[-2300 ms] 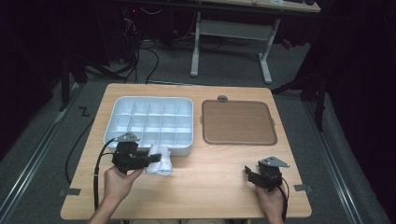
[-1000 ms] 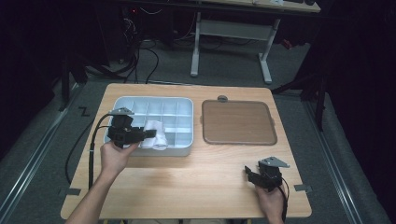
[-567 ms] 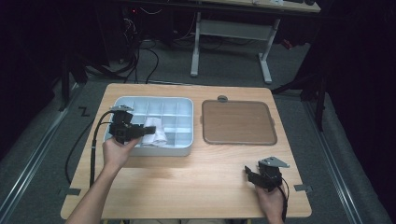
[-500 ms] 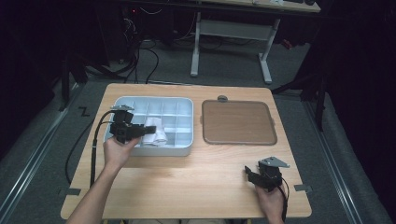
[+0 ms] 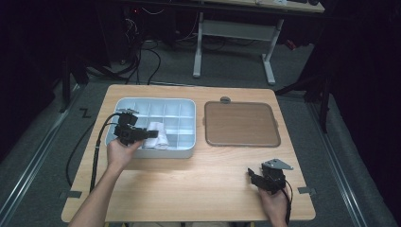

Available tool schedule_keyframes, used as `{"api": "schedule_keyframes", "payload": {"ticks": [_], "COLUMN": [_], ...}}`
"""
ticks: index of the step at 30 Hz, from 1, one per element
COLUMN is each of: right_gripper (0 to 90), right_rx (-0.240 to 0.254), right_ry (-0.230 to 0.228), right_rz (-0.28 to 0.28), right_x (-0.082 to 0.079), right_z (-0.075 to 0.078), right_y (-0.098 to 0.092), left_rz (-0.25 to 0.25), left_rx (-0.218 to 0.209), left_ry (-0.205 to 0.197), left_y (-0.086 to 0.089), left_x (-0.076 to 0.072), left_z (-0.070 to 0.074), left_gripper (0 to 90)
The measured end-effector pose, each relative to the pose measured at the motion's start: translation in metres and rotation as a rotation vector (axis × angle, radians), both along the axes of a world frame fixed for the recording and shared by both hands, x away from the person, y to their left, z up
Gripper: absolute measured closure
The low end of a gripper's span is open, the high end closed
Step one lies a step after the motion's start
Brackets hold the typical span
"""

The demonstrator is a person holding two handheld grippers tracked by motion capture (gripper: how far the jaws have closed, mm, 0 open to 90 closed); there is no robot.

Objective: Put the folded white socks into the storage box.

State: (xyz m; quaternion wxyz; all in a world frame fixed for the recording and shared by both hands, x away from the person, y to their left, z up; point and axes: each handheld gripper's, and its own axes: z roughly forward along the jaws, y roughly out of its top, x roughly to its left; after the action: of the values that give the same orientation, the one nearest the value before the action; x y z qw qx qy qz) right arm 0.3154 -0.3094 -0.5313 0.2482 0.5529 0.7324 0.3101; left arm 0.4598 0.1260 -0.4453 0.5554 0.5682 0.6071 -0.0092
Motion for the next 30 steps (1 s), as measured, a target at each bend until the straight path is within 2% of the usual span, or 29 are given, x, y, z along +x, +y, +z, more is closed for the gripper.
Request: {"api": "schedule_keyframes", "payload": {"ticks": [1, 9, 19, 30], "right_gripper": [37.9, 37.9, 37.9, 37.9], "right_rx": [0.0, 0.0, 0.0, 0.0], "right_ry": [0.0, 0.0, 0.0, -0.001], "right_rz": [0.0, -0.001, -0.001, -0.001], "right_x": [0.0, 0.0, 0.0, 0.0], "right_z": [0.0, 0.0, 0.0, 0.0], "right_y": [0.0, 0.0, 0.0, 0.0], "left_rz": [-0.004, -0.01, -0.015, -0.018], "left_rx": [0.02, 0.086, 0.138, 0.168], "left_ry": [-0.002, -0.002, 0.0, 0.003], "left_y": [0.0, -0.002, -0.004, -0.004], "left_x": [0.0, 0.001, 0.003, 0.004], "left_z": [-0.002, -0.01, -0.017, -0.021], "left_gripper": [69.4, 69.4, 69.6, 70.6]}}
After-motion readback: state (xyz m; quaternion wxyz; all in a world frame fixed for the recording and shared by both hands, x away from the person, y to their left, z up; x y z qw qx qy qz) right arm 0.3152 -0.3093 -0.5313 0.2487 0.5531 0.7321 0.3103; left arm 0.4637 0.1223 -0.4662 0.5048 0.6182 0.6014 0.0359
